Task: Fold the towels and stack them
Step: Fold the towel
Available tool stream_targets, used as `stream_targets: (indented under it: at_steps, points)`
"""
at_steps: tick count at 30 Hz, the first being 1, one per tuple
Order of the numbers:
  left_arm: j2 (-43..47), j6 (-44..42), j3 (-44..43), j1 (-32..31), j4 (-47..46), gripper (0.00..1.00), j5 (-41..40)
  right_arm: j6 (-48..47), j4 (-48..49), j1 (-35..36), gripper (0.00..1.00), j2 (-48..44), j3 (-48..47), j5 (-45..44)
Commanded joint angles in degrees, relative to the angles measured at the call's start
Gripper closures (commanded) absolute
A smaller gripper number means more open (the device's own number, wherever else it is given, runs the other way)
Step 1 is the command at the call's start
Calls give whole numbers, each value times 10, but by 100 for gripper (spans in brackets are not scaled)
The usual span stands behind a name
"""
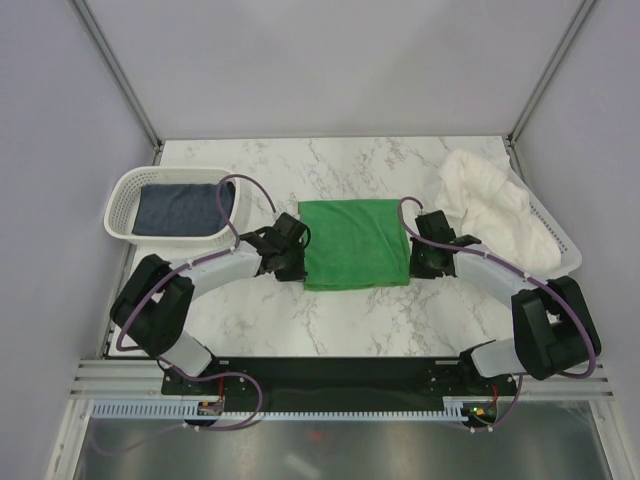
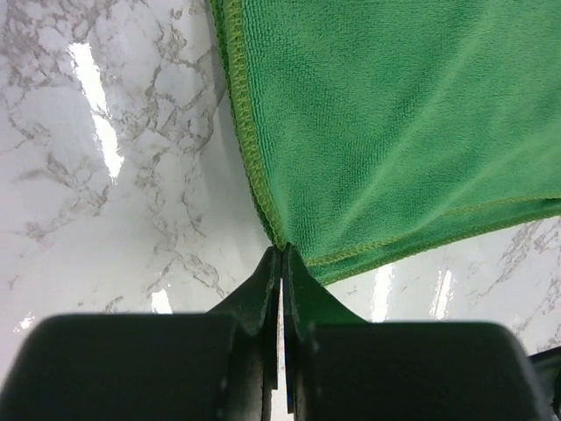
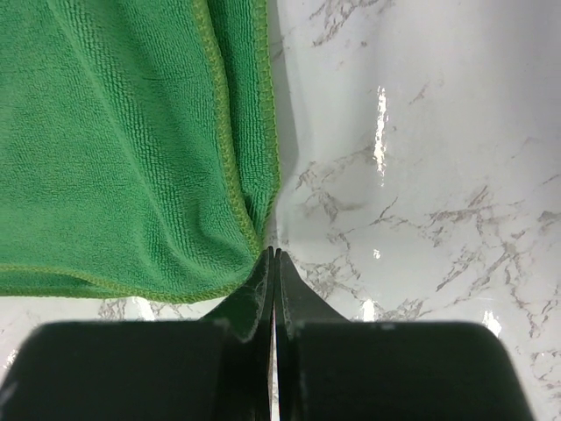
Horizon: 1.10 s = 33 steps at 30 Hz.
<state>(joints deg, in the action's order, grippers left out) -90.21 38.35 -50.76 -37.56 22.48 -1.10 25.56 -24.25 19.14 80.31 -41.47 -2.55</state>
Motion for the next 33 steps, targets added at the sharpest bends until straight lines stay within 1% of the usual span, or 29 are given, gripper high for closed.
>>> stream_targets:
  at_steps: [1,9,14,17,19,20,21,22,23,24,25,26,27,28,29,30,31,32,33]
  points:
    - [40,-2,-29,3,19,98,0,-11,-11,1,100,-14,-36,-8]
    - [43,-2,-18,2,27,98,29,-20,-32,1,100,-24,-46,-4]
    - [57,7,10,-1,17,98,58,-20,-33,0,100,-42,-17,-4]
    - [51,12,40,0,-1,98,63,-13,-20,1,100,-40,6,-4]
    - [43,13,45,-1,-4,98,64,-9,-15,0,100,-37,10,-12]
    - [35,13,44,-1,-5,94,68,-9,-18,1,100,-31,7,-15]
    - [33,11,42,-1,-7,85,74,-10,-18,1,100,-29,0,-12]
    - [33,11,37,-1,-6,75,84,-12,-24,1,92,-28,-21,-10]
    - [42,9,32,-1,-5,62,87,-15,-24,1,83,-29,-36,6]
    - [50,8,18,0,-2,58,87,-20,-22,1,72,-26,-54,15]
    - [57,0,8,2,2,54,86,-25,-19,1,69,-24,-95,24]
    - [64,-8,-20,6,7,47,85,-38,-12,1,66,-10,-118,40]
    - [69,-18,-36,20,12,46,87,-40,-5,1,59,3,-140,43]
    - [67,-35,-51,32,17,45,86,-40,-7,-1,58,19,-194,42]
    - [63,-45,-76,47,22,45,87,-42,-11,-2,57,60,-222,43]
    - [45,-54,-86,83,21,45,88,-42,-11,-2,57,80,-249,38]
    - [33,-70,-96,101,22,45,97,-40,-14,-4,57,103,-297,32]
    - [21,-78,-107,121,23,46,106,-39,-23,-6,57,153,-325,29]
    - [5,-84,-130,149,21,46,112,-43,-33,-8,57,180,-353,29]
